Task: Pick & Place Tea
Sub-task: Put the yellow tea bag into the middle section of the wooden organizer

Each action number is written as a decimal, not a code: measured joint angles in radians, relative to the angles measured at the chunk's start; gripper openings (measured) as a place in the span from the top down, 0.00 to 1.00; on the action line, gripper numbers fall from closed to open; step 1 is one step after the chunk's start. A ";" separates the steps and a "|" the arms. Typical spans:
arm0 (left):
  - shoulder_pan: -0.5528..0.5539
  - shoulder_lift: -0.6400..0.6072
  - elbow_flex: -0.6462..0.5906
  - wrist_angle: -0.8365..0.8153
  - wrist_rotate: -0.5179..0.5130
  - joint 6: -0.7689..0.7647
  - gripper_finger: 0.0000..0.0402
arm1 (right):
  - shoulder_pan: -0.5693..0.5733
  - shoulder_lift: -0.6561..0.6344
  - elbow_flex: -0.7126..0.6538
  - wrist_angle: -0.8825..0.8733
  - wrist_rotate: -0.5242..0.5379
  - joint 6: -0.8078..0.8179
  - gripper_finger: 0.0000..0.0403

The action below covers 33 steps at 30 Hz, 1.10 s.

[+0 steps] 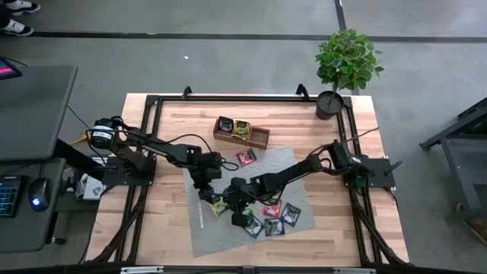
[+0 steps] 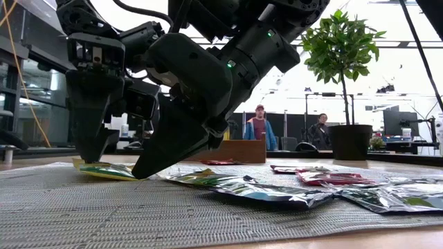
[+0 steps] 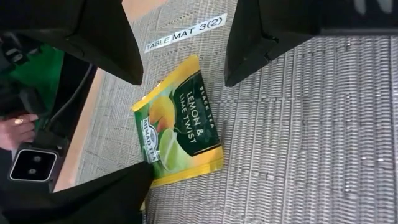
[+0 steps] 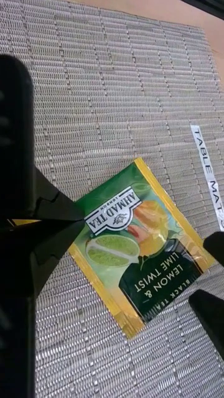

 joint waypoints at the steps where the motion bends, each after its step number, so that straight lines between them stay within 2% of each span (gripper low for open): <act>1: 0.000 0.000 0.000 0.001 0.001 -0.001 0.44 | 0.000 0.000 0.000 0.000 0.000 -0.001 1.00; 10: -0.039 0.000 0.000 0.003 -0.001 -0.015 0.44 | -0.001 0.000 0.000 0.012 0.005 -0.017 1.00; 16: -0.054 0.000 0.000 0.002 -0.055 -0.018 0.44 | -0.001 0.001 0.000 0.023 0.005 -0.022 1.00; 33: -0.053 0.000 0.000 0.076 -0.029 -0.048 0.44 | -0.004 0.003 -0.002 0.083 0.004 -0.027 1.00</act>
